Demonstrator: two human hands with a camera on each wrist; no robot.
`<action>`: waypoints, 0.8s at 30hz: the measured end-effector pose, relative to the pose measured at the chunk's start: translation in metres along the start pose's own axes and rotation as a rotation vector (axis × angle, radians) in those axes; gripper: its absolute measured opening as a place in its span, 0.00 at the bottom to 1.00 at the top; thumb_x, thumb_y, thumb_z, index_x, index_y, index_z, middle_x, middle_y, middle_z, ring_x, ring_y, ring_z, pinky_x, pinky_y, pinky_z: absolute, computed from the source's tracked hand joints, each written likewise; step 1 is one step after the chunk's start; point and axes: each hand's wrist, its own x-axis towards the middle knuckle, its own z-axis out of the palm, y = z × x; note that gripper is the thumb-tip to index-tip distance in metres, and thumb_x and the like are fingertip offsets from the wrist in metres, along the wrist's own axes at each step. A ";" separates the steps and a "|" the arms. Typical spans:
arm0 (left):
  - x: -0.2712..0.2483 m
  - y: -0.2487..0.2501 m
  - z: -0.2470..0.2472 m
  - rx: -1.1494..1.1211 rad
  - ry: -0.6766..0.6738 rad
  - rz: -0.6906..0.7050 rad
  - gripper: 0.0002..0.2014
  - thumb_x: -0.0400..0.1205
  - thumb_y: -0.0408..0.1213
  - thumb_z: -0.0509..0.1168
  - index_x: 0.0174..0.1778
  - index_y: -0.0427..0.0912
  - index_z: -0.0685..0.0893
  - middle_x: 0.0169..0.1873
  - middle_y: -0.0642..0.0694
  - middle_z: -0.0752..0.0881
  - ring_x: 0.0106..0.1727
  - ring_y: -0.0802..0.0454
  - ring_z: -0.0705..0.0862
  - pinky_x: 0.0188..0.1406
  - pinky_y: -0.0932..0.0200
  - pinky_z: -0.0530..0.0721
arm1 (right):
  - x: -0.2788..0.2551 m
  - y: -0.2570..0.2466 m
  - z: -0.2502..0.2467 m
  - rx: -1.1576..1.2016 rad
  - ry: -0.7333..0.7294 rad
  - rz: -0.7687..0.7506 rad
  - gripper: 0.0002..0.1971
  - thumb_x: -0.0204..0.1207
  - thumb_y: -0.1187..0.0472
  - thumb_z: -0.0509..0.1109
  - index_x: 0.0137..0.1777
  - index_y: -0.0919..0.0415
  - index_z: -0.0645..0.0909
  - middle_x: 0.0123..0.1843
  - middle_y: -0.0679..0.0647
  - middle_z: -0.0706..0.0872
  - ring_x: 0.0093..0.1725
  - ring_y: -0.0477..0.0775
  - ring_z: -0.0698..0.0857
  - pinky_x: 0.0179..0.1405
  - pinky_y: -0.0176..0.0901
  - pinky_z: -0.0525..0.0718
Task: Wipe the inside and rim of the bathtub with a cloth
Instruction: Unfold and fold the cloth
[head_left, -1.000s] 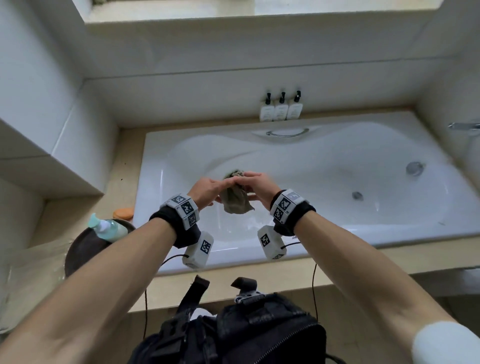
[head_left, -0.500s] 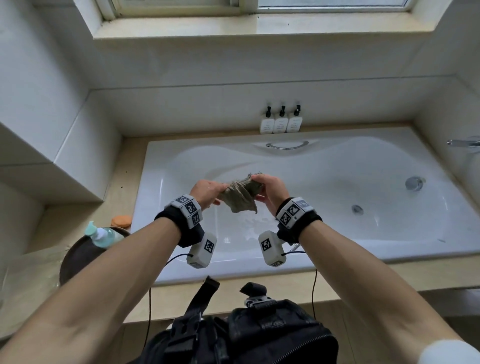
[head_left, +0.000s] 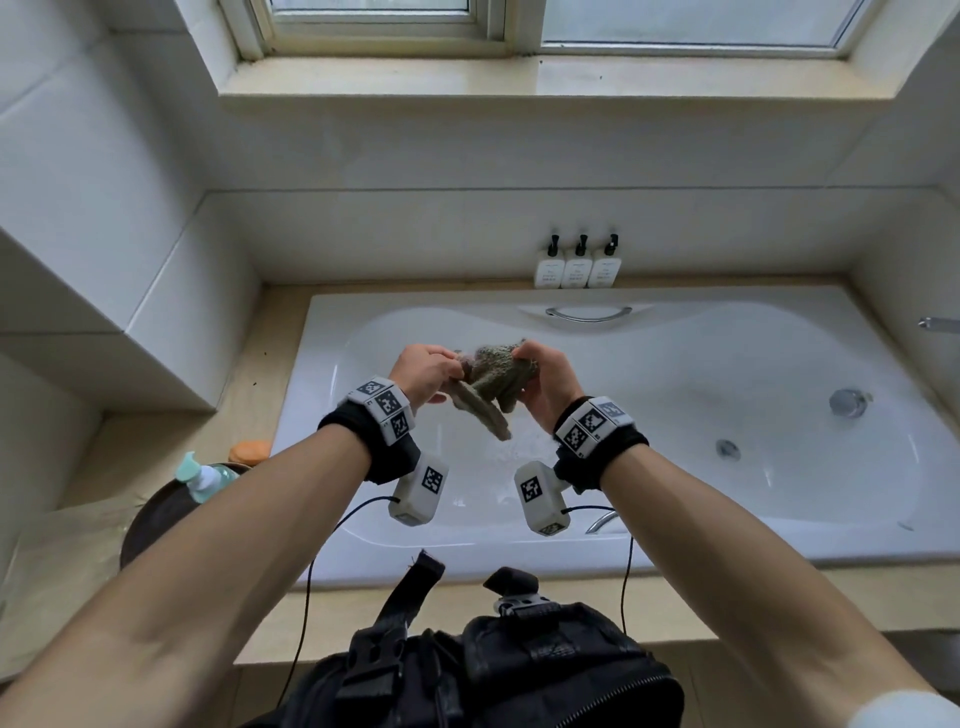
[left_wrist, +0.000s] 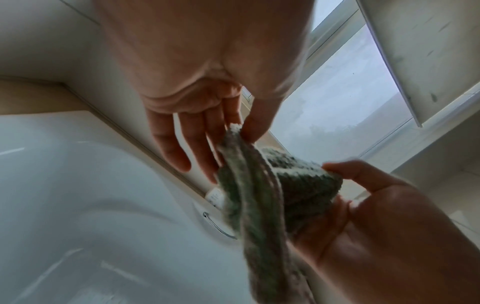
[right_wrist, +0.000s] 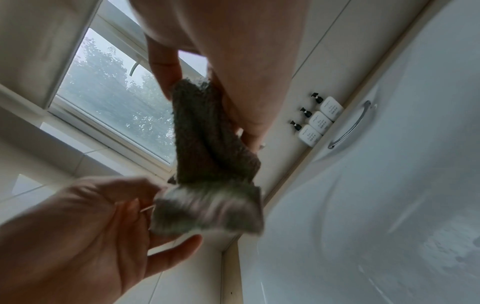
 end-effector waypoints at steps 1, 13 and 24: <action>0.002 -0.002 -0.003 -0.016 0.023 0.000 0.07 0.76 0.24 0.65 0.36 0.39 0.84 0.38 0.36 0.86 0.38 0.43 0.84 0.53 0.43 0.86 | 0.002 -0.002 -0.002 0.008 0.027 -0.013 0.13 0.63 0.58 0.67 0.42 0.67 0.77 0.36 0.63 0.80 0.32 0.61 0.79 0.28 0.48 0.75; 0.016 -0.008 -0.030 -0.152 0.173 -0.039 0.17 0.73 0.21 0.67 0.56 0.40 0.81 0.48 0.41 0.84 0.48 0.45 0.83 0.40 0.54 0.84 | 0.018 -0.002 -0.025 0.002 0.087 -0.014 0.19 0.59 0.63 0.72 0.52 0.61 0.76 0.50 0.61 0.81 0.50 0.61 0.81 0.41 0.46 0.81; 0.011 -0.013 -0.042 -0.235 0.262 0.043 0.17 0.79 0.20 0.62 0.56 0.43 0.84 0.41 0.43 0.83 0.38 0.50 0.82 0.31 0.55 0.86 | 0.018 0.006 -0.030 -0.036 0.162 -0.032 0.03 0.73 0.68 0.67 0.41 0.60 0.77 0.40 0.55 0.81 0.42 0.54 0.79 0.39 0.45 0.78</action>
